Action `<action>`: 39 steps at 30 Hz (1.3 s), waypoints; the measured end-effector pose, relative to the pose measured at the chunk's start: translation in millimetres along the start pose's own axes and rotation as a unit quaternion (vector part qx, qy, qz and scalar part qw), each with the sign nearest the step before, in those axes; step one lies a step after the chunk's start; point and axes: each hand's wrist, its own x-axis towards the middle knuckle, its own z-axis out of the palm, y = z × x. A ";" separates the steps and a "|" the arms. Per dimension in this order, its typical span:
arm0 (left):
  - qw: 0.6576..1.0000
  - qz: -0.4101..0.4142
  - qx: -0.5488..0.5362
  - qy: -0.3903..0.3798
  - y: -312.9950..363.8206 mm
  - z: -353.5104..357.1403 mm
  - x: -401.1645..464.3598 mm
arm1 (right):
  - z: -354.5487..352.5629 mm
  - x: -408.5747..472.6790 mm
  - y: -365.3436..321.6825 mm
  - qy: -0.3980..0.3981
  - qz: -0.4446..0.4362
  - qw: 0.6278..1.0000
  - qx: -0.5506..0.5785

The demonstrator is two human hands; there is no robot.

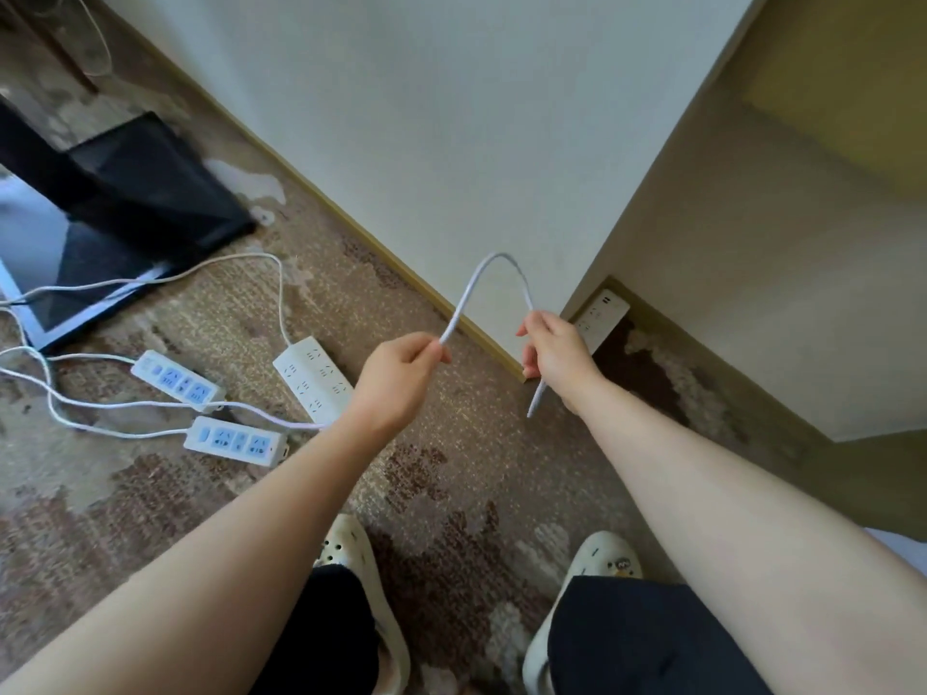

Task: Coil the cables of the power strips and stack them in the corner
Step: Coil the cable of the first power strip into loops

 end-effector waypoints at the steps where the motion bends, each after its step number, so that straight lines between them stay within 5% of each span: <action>1: 1.000 0.009 0.009 -0.018 7.0 15.0 -1.5 | 1.0 -1.2 -1.1 0.003 0.005 1.000 0.016; 6: 0.985 -0.036 0.163 -0.049 -22.0 50.5 -13.3 | 1.3 -16.2 17.9 -0.008 0.041 0.998 0.049; 10: 0.984 0.029 0.168 -0.049 -11.0 59.1 -6.3 | -3.5 -21.4 19.1 -0.033 0.080 0.984 0.157; 14: 0.975 0.003 0.198 -0.102 -11.4 70.5 0.8 | 5.7 -20.1 13.0 -0.074 0.106 0.973 0.192; 24: 0.985 -0.091 0.100 -0.110 -21.3 80.8 17.1 | 17.9 -8.0 9.1 -0.095 0.071 0.972 0.203; 31: 0.988 -0.056 0.078 -0.121 -21.2 84.9 14.1 | 18.9 -9.2 12.3 -0.160 0.044 0.980 0.109; 39: 0.978 -0.039 0.118 -0.166 -50.2 44.6 4.9 | 17.0 -4.0 8.3 -0.077 0.046 0.988 0.124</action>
